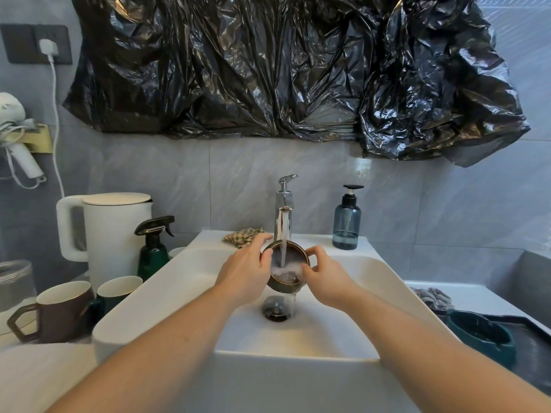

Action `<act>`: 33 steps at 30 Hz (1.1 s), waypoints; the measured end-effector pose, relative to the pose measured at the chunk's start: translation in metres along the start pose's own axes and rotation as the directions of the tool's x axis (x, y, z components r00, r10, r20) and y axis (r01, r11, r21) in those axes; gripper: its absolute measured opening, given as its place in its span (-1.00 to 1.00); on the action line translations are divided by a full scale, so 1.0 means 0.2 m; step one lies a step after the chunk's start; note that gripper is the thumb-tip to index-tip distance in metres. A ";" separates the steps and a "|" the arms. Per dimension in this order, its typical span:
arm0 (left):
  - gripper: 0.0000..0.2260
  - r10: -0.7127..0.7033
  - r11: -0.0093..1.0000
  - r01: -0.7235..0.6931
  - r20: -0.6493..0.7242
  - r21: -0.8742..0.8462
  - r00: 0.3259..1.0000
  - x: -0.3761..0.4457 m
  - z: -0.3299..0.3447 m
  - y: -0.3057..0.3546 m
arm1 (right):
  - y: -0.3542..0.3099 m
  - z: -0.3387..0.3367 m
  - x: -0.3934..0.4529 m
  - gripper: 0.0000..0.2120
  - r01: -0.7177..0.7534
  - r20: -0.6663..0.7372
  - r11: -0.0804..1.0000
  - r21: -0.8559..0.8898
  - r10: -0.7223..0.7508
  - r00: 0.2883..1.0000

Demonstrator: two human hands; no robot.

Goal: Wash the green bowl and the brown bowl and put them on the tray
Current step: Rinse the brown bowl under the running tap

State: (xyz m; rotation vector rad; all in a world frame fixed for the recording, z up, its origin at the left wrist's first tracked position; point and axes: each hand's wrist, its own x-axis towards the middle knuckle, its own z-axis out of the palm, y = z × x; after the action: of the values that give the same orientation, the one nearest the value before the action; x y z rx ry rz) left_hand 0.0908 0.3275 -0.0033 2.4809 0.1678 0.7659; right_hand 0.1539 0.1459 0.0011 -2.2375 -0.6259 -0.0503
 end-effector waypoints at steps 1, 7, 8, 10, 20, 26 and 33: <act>-0.68 0.002 1.000 -0.002 0.000 0.002 1.000 0.00 0.00 0.00 | 0.00 0.00 0.00 -0.78 -0.005 0.006 1.000 0.002 0.005 1.000; -0.73 -0.001 1.000 0.001 0.006 0.016 1.000 0.00 0.01 0.00 | -0.01 -0.01 -0.01 -0.80 -0.040 0.041 0.999 0.012 0.040 0.998; -0.74 -0.005 1.000 0.005 0.004 0.016 1.000 -0.01 0.00 0.00 | -0.01 0.00 -0.01 -0.80 -0.042 0.037 0.999 0.017 0.041 0.998; -0.75 -0.011 1.000 0.011 0.002 0.011 1.000 -0.01 0.00 0.00 | -0.01 -0.01 -0.01 -0.78 -0.037 0.004 0.999 0.025 0.037 0.999; -0.71 -0.040 0.999 0.039 0.052 0.013 0.998 -0.02 -0.02 0.02 | -0.04 -0.02 -0.02 -0.69 0.020 -0.157 0.989 0.149 0.003 0.988; -0.70 -0.137 0.985 0.144 0.072 -0.097 0.988 -0.01 -0.01 0.02 | -0.04 -0.03 -0.02 -0.65 0.019 -0.175 0.981 0.195 0.015 0.985; -0.70 -0.156 0.983 0.159 0.034 -0.088 0.987 0.00 -0.02 0.01 | -0.06 -0.03 -0.03 -0.71 -0.014 -0.112 0.977 0.213 0.039 0.993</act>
State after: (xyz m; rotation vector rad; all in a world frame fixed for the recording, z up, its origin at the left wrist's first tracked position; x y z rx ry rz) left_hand 0.0894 0.3275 0.0008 2.3586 0.3088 0.6582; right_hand 0.1435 0.1460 0.0118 -2.0201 -0.5131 -0.0950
